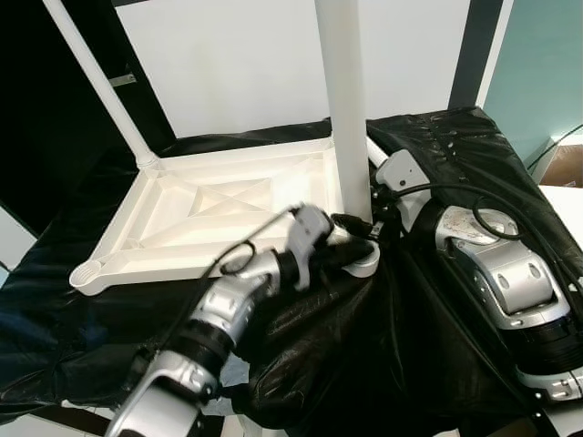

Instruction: Building children table

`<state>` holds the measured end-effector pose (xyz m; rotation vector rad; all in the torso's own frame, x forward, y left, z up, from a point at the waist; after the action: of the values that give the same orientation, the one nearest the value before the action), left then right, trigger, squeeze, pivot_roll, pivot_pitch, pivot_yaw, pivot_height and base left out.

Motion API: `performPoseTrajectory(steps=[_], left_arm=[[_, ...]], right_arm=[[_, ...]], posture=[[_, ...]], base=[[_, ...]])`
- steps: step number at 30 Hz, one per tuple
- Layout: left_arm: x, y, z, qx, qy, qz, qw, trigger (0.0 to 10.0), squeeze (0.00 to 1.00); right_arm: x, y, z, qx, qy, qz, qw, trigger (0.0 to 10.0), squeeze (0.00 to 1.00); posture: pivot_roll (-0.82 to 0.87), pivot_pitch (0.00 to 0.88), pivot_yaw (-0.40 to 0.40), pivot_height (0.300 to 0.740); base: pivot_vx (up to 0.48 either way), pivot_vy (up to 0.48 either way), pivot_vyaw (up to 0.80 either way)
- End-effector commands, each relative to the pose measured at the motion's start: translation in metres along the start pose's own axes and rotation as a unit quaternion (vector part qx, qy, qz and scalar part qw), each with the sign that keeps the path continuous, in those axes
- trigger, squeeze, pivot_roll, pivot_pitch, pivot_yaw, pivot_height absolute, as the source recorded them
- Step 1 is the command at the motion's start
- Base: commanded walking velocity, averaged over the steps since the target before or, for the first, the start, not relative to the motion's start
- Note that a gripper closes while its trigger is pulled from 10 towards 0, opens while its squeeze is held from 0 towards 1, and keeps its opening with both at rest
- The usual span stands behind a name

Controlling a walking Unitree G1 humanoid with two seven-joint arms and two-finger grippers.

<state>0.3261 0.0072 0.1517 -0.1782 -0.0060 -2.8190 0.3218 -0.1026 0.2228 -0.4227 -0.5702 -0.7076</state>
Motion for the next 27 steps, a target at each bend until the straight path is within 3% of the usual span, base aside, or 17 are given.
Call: performPoseTrajectory(steps=[1, 2, 3, 4, 5, 6, 7, 18, 21, 22, 23, 27], left_arm=[[-0.032, -0.017, -0.003, -0.010, 0.013, 0.122, 0.992, 10.0, 1.00], [-0.039, -0.020, -0.008, -0.034, 0.024, 0.142, 0.989, 10.0, 1.00], [-0.043, -0.023, -0.015, -0.060, 0.032, 0.153, 0.986, 10.0, 0.93], [-0.043, -0.023, -0.015, -0.060, 0.032, 0.153, 0.986, 10.0, 0.93], [-0.045, -0.026, -0.026, -0.097, 0.040, 0.153, 0.983, 10.0, 0.52], [-0.047, -0.030, -0.035, -0.125, 0.042, 0.155, 0.979, 10.0, 0.39], [-0.050, -0.032, -0.043, -0.142, 0.036, 0.167, 0.975, 10.0, 0.19], [-0.056, -0.030, -0.061, -0.174, 0.008, 0.195, 0.965, 10.0, 0.14], [-0.043, -0.031, -0.081, -0.225, -0.020, 0.139, 0.964, 10.0, 0.00], [-0.043, -0.031, -0.081, -0.225, -0.020, 0.139, 0.964, 10.0, 0.00], [-0.030, -0.029, -0.087, -0.227, -0.063, 0.084, 0.968, 10.0, 0.00], [-0.023, -0.028, -0.090, -0.228, -0.086, 0.055, 0.968, 10.0, 0.00]], right_arm=[[0.001, -0.003, -0.007, -0.019, 0.010, -0.002, 1.000, 10.0, 0.00], [0.002, -0.004, -0.005, -0.016, 0.008, -0.002, 1.000, 10.0, 0.00], [0.002, -0.004, -0.003, -0.013, 0.006, -0.003, 1.000, 10.0, 0.00], [0.002, -0.004, -0.003, -0.013, 0.006, -0.003, 1.000, 10.0, 0.00], [0.003, -0.005, 0.001, -0.009, 0.003, -0.004, 1.000, 10.0, 0.00], [0.005, -0.006, 0.003, -0.005, 0.001, -0.006, 1.000, 10.0, 0.00], [0.007, -0.008, 0.008, 0.001, -0.002, -0.008, 1.000, 10.0, 0.00], [0.018, -0.015, 0.025, 0.023, -0.005, -0.028, 0.999, 10.0, 0.00], [0.022, -0.016, 0.027, 0.024, -0.007, -0.036, 0.999, 10.0, 0.00], [0.022, -0.016, 0.027, 0.024, -0.007, -0.036, 0.999, 10.0, 0.00], [0.025, -0.016, 0.027, 0.023, -0.007, -0.042, 0.999, 10.0, 0.00], [0.027, -0.016, 0.027, 0.022, -0.008, -0.045, 0.999, 10.0, 0.00]], posture=[[-0.14, 0.000, 0.153, 0.740], [-0.14, 0.000, 0.153, 0.740], [-0.14, 0.000, 0.154, 0.740], [-0.14, 0.000, 0.154, 0.740], [-0.14, 0.000, 0.156, 0.740], [-0.14, 0.000, 0.157, 0.740], [-0.15, 0.000, 0.160, 0.740], [-0.15, 0.000, 0.163, 0.740], [-0.15, 0.000, 0.163, 0.740], [-0.15, 0.000, 0.163, 0.740], [-0.15, 0.000, 0.163, 0.740], [-0.15, 0.000, 0.163, 0.740]], base=[[0.000, 0.000, 0.00], [0.000, 0.000, 0.00], [0.000, 0.000, 0.00], [0.000, 0.000, 0.00], [0.000, 0.000, 0.00], [0.000, 0.000, 0.00], [0.000, 0.000, 0.00], [0.000, 0.000, 0.00], [0.000, 0.000, 0.00], [0.000, 0.000, 0.00], [0.000, 0.000, 0.00], [0.000, 0.000, 0.00]])
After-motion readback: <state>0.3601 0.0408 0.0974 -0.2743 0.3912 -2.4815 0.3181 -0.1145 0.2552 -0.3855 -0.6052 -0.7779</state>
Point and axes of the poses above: a point about 5 cm out from each wrist's last joint towards the gripper, its own y axis pointing out of the wrist towards the gripper, its own z axis along the axis of the wrist's last joint, x = y × z, the point moved 3 cm from there along y, pointing out of the wrist towards the gripper, and after that the axes turned 12 degrees about -y, right-handed, at the moved point
